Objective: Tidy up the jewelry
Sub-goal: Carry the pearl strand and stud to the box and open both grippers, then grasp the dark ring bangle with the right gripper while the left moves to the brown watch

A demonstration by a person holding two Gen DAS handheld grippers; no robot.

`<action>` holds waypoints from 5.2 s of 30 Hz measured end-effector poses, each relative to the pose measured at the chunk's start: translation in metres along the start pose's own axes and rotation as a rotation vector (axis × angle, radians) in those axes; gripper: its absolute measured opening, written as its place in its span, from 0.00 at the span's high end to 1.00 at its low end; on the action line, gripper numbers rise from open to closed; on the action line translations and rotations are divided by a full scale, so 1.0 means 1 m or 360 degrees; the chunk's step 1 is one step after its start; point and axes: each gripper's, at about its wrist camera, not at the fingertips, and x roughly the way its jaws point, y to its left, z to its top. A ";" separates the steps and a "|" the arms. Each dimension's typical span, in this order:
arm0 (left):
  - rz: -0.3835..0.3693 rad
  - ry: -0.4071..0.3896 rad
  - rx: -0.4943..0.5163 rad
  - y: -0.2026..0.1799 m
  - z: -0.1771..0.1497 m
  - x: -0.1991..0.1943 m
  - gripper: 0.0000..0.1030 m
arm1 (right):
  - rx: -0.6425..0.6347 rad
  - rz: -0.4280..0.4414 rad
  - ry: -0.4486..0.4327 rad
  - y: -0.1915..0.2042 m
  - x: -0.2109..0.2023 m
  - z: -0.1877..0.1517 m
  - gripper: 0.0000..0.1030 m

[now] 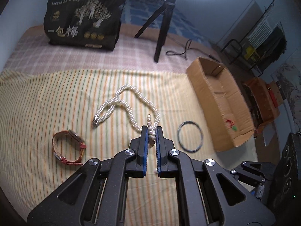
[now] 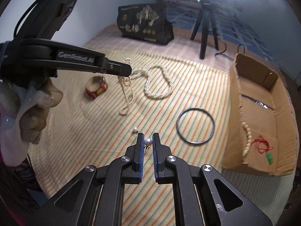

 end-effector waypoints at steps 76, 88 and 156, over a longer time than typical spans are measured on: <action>-0.0236 -0.0146 0.0331 -0.166 0.088 0.041 0.95 | 0.0495 -0.0390 -0.0305 -0.191 -0.073 0.014 0.62; -0.0156 -0.0222 0.0347 -0.131 0.079 -0.011 0.95 | 0.0469 -0.0348 -0.0365 -0.167 -0.091 0.021 0.51; 0.0349 0.0363 0.0214 0.091 -0.026 0.047 0.79 | -0.0095 -0.0218 0.0277 -0.024 0.079 0.015 0.90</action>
